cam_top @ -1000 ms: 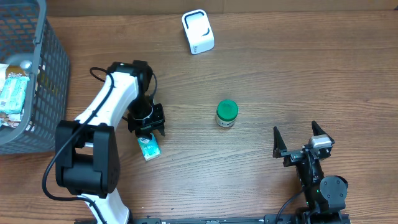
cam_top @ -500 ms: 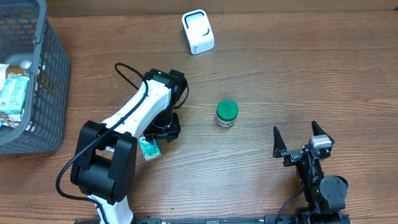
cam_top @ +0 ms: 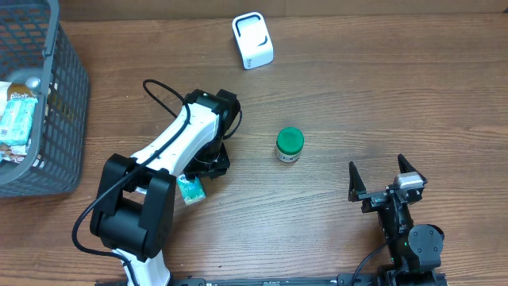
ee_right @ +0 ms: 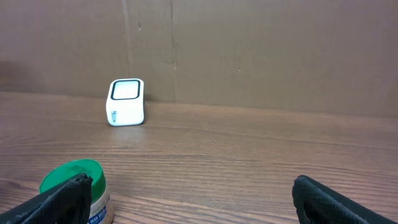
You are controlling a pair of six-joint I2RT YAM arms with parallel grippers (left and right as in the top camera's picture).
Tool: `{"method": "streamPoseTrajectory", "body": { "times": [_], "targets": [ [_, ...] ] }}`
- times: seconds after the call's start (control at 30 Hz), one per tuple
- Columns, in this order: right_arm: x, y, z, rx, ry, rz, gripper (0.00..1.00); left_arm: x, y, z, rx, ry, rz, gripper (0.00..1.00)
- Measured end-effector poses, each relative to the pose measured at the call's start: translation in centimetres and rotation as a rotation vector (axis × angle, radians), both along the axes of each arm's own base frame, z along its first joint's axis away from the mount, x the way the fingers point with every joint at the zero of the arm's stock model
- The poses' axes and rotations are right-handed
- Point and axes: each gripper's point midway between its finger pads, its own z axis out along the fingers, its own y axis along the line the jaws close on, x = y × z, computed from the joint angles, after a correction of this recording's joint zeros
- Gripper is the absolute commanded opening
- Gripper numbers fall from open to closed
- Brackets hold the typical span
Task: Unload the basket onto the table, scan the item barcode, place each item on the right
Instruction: 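Grasp the tissue pack and carry it toward the white scanner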
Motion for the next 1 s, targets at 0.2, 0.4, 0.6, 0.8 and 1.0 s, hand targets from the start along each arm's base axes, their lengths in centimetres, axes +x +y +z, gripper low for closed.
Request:
{"method": "streamPoseTrajectory", "body": {
  "times": [0.2,0.4,0.6,0.8,1.0],
  "targets": [
    [0.0,0.0,0.0,0.0,0.0,-0.001,1.0,-0.4,0.3,-1.5,0.003,-0.004,0.001,0.47],
    [0.0,0.0,0.0,0.0,0.0,0.0,1.0,-0.7,0.5,-2.5,0.007,-0.012,-0.001,0.47],
    [0.0,0.0,0.0,0.0,0.0,0.0,1.0,-0.8,0.7,-2.7,0.015,-0.012,-0.002,0.47],
    [0.0,0.0,0.0,0.0,0.0,0.0,1.0,-0.5,0.8,-2.7,0.024,-0.026,-0.007,0.46],
    [0.0,0.0,0.0,0.0,0.0,0.0,1.0,-0.7,0.9,-3.0,0.026,-0.023,-0.007,0.44]
  ]
}}
